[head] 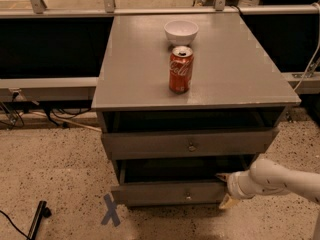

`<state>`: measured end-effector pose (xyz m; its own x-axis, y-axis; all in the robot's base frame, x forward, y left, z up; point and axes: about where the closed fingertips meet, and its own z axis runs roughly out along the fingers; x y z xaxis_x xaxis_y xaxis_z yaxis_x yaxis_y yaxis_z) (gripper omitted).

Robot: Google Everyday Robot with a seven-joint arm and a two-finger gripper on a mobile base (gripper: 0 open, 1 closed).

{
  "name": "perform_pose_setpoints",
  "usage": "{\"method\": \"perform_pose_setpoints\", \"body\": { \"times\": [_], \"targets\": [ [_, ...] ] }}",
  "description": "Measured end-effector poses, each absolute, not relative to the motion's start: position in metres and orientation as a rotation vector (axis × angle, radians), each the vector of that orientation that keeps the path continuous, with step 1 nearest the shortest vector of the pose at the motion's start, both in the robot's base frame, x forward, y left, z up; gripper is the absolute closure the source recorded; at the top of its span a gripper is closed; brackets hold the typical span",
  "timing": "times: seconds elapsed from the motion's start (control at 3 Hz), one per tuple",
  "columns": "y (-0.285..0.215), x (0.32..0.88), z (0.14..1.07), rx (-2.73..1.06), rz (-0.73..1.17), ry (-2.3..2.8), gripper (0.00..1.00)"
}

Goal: Open middle drawer

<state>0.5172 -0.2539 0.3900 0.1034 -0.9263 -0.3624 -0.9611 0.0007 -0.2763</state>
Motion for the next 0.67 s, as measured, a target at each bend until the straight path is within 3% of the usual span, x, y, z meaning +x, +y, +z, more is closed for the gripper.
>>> {"method": "perform_pose_setpoints", "body": {
  "times": [0.33,0.67],
  "targets": [
    [-0.262,0.511,0.391,-1.907,0.095,1.872,0.44],
    [-0.265,0.496,0.395,-1.903,0.113,1.874,0.43]
  ]
}}
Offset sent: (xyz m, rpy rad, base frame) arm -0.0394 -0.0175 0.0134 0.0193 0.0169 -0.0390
